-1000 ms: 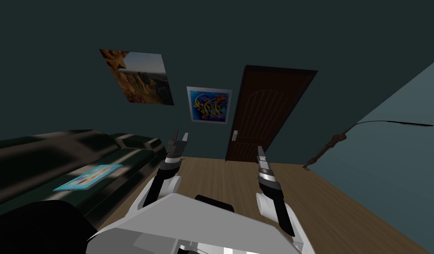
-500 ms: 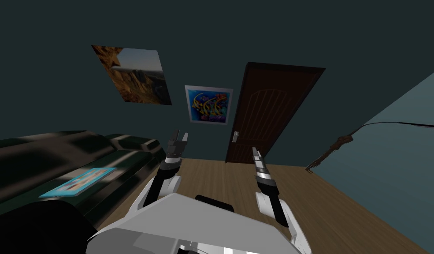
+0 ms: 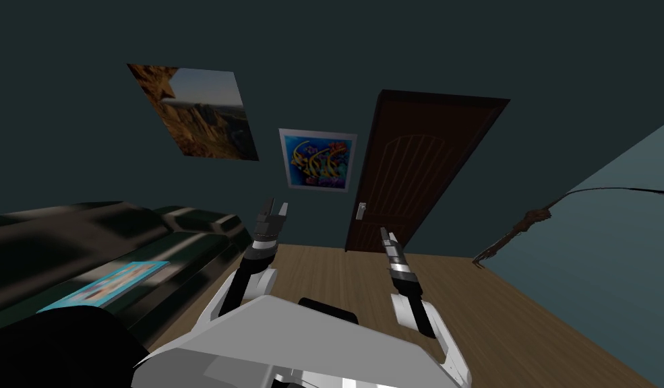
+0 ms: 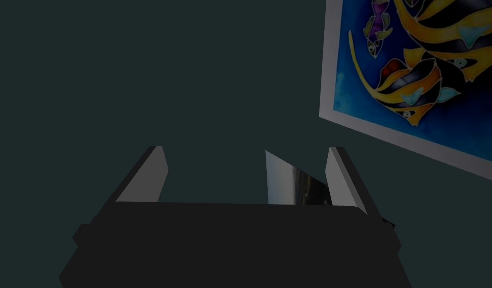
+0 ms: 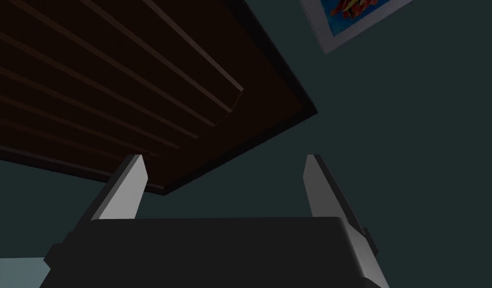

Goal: Pull the door open

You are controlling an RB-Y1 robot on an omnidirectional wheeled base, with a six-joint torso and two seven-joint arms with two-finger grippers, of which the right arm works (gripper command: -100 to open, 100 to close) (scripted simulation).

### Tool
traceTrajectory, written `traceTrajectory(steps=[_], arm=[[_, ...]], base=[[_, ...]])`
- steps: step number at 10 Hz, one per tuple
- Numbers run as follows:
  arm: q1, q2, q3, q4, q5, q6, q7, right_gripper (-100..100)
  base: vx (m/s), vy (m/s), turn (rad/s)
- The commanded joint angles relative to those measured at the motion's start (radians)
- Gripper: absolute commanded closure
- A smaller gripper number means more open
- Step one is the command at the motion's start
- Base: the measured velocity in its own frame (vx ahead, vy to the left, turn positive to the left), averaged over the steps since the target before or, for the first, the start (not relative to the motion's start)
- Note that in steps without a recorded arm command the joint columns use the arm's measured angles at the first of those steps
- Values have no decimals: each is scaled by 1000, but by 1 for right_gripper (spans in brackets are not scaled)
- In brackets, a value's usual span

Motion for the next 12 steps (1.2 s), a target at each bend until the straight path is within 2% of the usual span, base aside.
traceTrajectory(steps=[1, 8, 9, 12], arm=[[-22, -11, -5, 47, 21, 1, 24, -100], [-87, -50, -17, 204, 112, 13, 119, -100], [-105, -61, -20, 246, 136, 16, 144, -100], [-137, -80, -26, 325, 182, 22, 192, -100]], base=[[107, -1, 3], [101, 0, 6], [125, 0, 10], [150, -8, 7]])
